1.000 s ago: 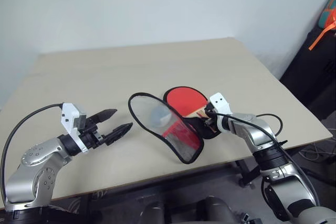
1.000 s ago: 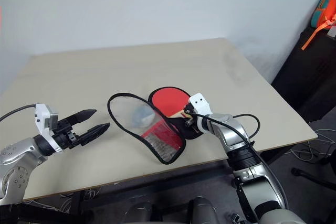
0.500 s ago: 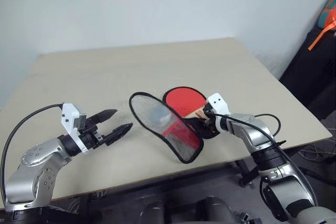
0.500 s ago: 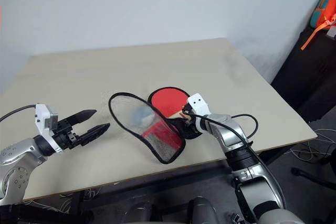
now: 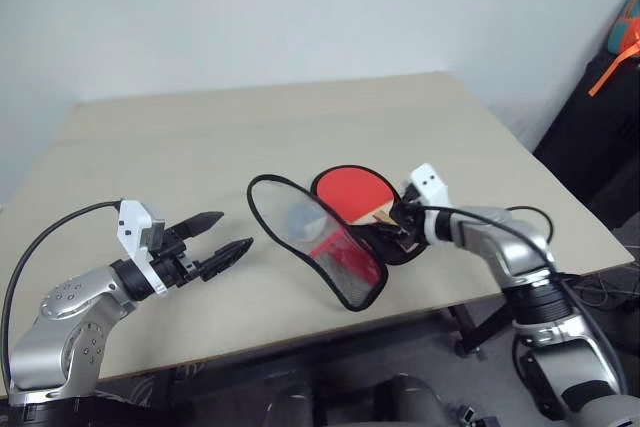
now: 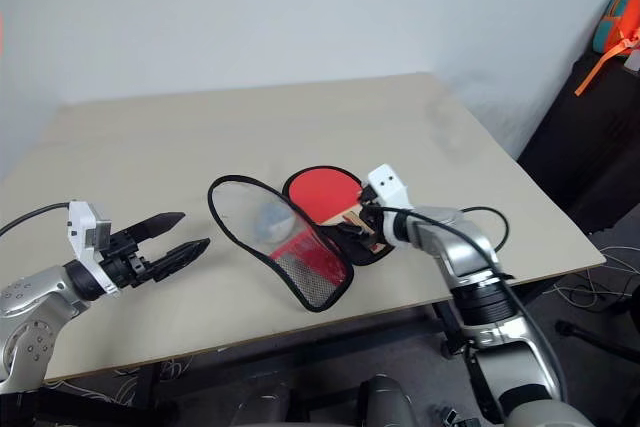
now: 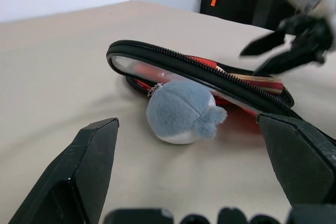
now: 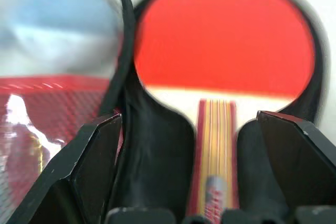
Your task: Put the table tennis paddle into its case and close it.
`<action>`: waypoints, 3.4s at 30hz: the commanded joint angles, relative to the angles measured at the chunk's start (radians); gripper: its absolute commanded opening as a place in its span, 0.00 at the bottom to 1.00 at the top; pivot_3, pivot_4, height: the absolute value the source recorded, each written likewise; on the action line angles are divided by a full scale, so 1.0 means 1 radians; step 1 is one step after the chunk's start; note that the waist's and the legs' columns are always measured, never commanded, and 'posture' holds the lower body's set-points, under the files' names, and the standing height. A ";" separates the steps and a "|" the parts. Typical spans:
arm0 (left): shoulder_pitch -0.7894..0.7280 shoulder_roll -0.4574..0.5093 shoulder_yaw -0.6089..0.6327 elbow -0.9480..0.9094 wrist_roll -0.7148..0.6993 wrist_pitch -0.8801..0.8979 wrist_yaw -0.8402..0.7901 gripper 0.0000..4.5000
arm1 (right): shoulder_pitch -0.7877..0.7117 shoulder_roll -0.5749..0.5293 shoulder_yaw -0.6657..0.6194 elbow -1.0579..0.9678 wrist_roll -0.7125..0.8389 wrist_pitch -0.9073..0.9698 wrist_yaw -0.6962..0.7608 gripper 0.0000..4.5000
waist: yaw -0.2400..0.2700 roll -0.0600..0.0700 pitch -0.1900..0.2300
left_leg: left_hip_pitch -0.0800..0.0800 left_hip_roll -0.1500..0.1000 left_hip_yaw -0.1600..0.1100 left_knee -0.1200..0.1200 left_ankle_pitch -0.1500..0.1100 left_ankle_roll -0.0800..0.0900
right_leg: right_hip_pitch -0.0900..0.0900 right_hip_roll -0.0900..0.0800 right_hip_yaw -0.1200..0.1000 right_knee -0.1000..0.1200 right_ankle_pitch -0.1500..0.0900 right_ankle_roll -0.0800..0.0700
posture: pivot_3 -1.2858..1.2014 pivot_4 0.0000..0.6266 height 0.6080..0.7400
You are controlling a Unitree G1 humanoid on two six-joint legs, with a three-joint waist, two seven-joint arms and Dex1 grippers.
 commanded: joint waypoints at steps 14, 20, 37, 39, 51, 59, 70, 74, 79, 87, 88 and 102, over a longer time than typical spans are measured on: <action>-0.024 -0.153 -0.170 -0.042 -0.023 0.153 0.138 0.09 | -0.004 -0.330 -0.105 -0.087 0.087 -0.136 0.281 1.00 | 0.009 -0.001 0.000 | 0.001 -0.001 -0.003 0.001 0.000 0.001 | 0.003 -0.001 -0.001 -0.001 0.000 0.000 | 0.52 0.00 0.74; -0.085 -0.163 -0.226 -0.062 -0.033 0.192 0.162 0.02 | 0.064 -0.396 -0.085 -0.126 0.089 -0.203 0.368 1.00 | 0.008 -0.001 0.001 | 0.002 -0.001 -0.004 0.002 -0.001 0.002 | 0.004 -0.001 -0.002 -0.001 0.000 0.000 | 0.52 0.00 0.74; -0.572 -0.515 -0.494 0.196 0.133 0.159 0.346 0.02 | 0.081 -0.445 -0.110 -0.090 0.092 -0.222 0.398 1.00 | 0.035 -0.003 0.001 | 0.001 -0.004 -0.006 0.006 0.002 0.009 | 0.007 -0.001 -0.002 -0.001 0.000 0.001 | 0.52 0.00 0.74; -0.598 -0.542 -0.506 0.253 0.166 0.140 0.354 0.02 | 0.095 -0.497 -0.120 -0.074 0.076 -0.261 0.430 1.00 | 0.037 -0.003 0.001 | 0.001 -0.005 -0.006 0.006 0.002 0.010 | 0.007 -0.001 -0.002 -0.001 0.000 0.001 | 0.52 0.00 0.74; -0.614 -0.574 -0.475 0.317 0.205 0.193 0.390 0.02 | 0.096 -0.590 -0.142 -0.003 0.060 -0.386 0.501 1.00 | 0.031 -0.003 0.001 | 0.001 -0.003 -0.007 0.006 0.002 0.010 | 0.006 -0.001 -0.002 -0.001 0.000 0.001 | 0.52 0.00 0.74; -0.542 -0.554 -0.384 0.190 0.019 0.450 0.370 0.21 | 0.110 -0.537 -0.121 -0.037 0.064 -0.367 0.482 1.00 | 0.031 -0.003 0.001 | 0.000 -0.003 -0.008 0.007 0.002 0.010 | 0.006 -0.001 -0.003 -0.001 0.000 0.001 | 0.52 0.00 0.74; -0.459 -0.572 -0.400 0.177 0.006 0.535 0.414 0.76 | 0.134 -0.486 -0.114 -0.098 0.082 -0.317 0.445 1.00 | 0.036 -0.003 0.001 | 0.000 -0.003 -0.009 0.008 0.002 0.010 | 0.007 -0.002 -0.003 -0.001 0.000 0.001 | 0.52 0.00 0.74; -0.452 -0.589 -0.395 0.181 0.000 0.564 0.436 0.76 | 0.152 -0.478 -0.118 -0.123 0.091 -0.299 0.434 1.00 | 0.036 -0.003 0.001 | -0.001 -0.003 -0.009 0.008 0.002 0.010 | 0.007 -0.002 -0.003 -0.001 0.000 0.001 | 0.52 0.00 0.74; -0.439 -0.601 -0.379 0.171 -0.026 0.614 0.448 0.84 | 0.164 -0.475 -0.118 -0.138 0.096 -0.288 0.421 1.00 | 0.036 -0.003 0.001 | -0.001 -0.003 -0.010 0.008 0.002 0.010 | 0.007 -0.002 -0.003 0.000 0.000 0.001 | 0.52 0.00 0.74; -0.446 -0.642 -0.366 0.242 0.010 0.607 0.505 0.99 | 0.164 -0.467 -0.116 -0.146 0.100 -0.274 0.410 1.00 | 0.036 -0.003 0.001 | -0.001 -0.004 -0.010 0.009 0.002 0.010 | 0.007 -0.002 -0.004 0.000 0.000 0.001 | 0.52 0.00 0.74; -0.447 -0.646 -0.364 0.251 0.012 0.606 0.510 0.99 | 0.165 -0.467 -0.117 -0.147 0.101 -0.272 0.408 1.00 | 0.037 -0.003 0.001 | -0.001 -0.003 -0.010 0.009 0.002 0.010 | 0.007 -0.002 -0.004 0.000 0.000 0.001 | 0.52 0.00 0.74; -0.485 -0.733 -0.348 0.439 0.030 0.528 0.532 0.99 | 0.176 -0.462 -0.118 -0.179 0.117 -0.245 0.384 1.00 | 0.060 -0.003 0.000 | 0.000 -0.005 -0.017 0.013 -0.003 0.013 | 0.013 -0.004 -0.009 -0.001 0.000 0.000 | 0.52 0.00 0.74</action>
